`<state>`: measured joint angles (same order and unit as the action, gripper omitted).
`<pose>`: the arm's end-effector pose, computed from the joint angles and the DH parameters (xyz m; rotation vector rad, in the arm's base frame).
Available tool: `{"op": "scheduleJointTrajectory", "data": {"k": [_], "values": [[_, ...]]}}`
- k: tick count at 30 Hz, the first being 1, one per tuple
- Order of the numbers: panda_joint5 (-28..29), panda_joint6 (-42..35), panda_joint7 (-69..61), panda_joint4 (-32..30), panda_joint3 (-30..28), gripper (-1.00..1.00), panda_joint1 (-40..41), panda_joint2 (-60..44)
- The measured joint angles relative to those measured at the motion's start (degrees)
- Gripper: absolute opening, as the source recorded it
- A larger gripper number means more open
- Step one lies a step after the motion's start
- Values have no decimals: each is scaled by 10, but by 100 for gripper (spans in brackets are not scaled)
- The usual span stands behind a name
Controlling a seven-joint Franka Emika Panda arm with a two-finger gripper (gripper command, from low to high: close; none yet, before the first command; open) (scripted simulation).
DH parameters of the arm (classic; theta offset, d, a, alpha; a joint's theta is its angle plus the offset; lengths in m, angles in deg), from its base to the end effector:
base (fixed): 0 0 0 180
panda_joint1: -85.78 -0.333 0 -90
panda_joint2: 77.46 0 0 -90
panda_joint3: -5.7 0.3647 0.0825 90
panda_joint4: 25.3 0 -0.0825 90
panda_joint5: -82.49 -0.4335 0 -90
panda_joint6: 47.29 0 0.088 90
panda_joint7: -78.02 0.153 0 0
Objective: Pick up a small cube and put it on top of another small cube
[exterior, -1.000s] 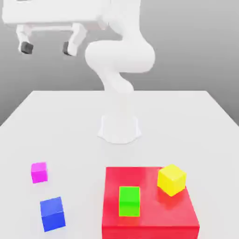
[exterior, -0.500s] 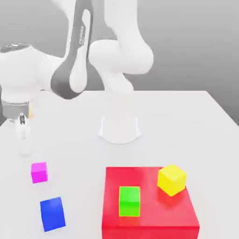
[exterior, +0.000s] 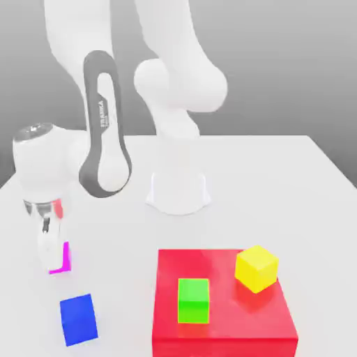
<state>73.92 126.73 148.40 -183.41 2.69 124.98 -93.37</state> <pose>0.2827 -0.2746 0.0858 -1.5463 2.7329 -0.0017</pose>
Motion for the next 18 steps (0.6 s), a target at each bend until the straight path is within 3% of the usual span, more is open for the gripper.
{"op": "scheduleJointTrajectory", "data": {"k": [6,14,18], "values": [[64,-93,53,-18,-29,-100,-21,111],[86,-235,222,131,36,-100,-152,105],[90,-193,245,154,38,-100,-164,40]]}}
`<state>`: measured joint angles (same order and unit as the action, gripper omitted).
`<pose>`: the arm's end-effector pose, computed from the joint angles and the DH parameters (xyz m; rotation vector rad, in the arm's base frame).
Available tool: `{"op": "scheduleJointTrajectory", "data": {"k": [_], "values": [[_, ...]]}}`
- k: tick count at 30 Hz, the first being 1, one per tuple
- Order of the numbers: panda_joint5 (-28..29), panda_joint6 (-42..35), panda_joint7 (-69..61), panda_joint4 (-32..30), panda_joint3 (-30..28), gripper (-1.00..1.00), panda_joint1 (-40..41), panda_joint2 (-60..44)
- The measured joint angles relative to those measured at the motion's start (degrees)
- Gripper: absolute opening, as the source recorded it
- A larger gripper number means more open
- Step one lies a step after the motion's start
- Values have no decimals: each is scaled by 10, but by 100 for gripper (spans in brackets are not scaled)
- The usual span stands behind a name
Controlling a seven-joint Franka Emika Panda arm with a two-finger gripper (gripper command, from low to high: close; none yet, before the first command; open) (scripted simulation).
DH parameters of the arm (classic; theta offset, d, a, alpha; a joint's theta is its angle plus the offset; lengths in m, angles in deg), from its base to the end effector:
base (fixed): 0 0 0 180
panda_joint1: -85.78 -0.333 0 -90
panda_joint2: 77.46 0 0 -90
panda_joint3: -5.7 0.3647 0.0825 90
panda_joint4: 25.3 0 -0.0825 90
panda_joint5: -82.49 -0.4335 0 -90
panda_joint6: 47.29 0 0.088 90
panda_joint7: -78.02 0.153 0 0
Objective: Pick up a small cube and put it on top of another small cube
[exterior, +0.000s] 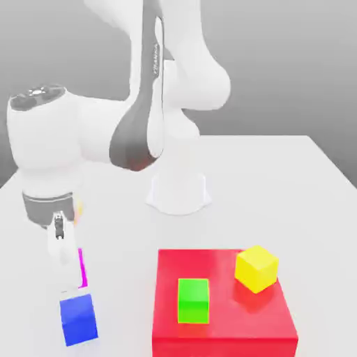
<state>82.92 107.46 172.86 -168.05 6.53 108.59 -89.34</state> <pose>0.4679 -0.1884 0.1638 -1.6538 2.6698 -0.0029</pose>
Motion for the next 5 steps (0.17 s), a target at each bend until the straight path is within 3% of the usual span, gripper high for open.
{"op": "scheduleJointTrajectory", "data": {"k": [1,2,5], "values": [[1,18,1,2,0,-100,-1,-20],[1,30,2,2,0,100,-1,-33],[1,30,2,2,0,100,-1,-33]]}}
